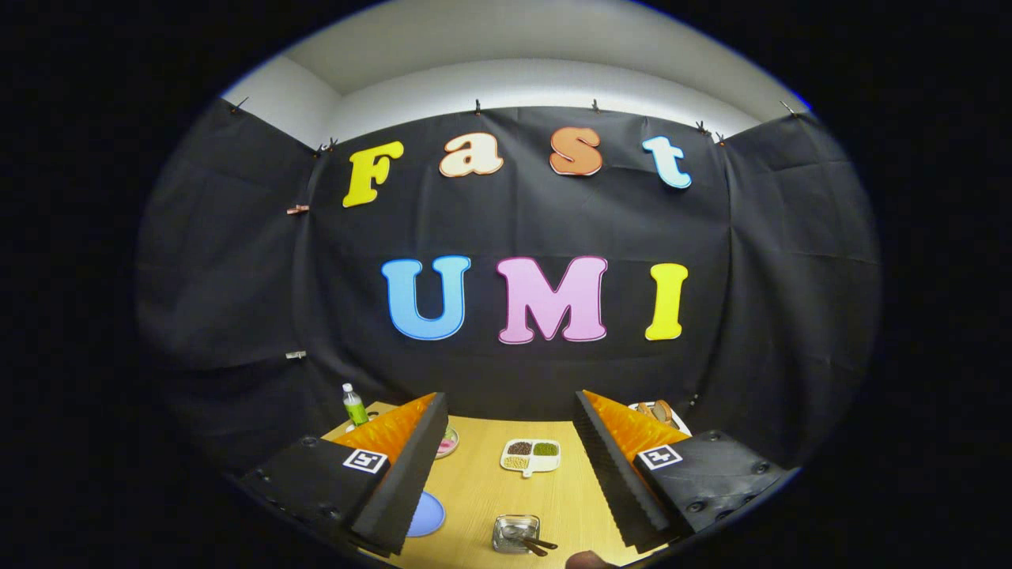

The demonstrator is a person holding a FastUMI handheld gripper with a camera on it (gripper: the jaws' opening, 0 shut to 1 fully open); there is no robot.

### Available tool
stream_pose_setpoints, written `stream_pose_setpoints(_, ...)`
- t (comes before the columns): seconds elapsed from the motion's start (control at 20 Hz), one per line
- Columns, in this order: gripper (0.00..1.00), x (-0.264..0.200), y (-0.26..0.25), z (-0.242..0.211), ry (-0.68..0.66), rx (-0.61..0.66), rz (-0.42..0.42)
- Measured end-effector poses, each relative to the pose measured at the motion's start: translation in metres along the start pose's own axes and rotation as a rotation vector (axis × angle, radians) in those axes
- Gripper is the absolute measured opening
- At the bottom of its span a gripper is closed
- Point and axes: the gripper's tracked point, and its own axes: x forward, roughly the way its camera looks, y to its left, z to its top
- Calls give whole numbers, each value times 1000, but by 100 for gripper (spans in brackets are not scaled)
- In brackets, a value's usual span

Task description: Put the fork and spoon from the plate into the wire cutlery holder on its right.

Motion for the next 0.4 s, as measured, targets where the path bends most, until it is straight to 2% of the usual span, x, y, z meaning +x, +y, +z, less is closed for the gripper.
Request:
stream_pose_setpoints(0.15,98,-8,-14,4,-63,-5,-17)
stream_pose_setpoints(0.4,99,-15,-16,-39,-8,12,19)
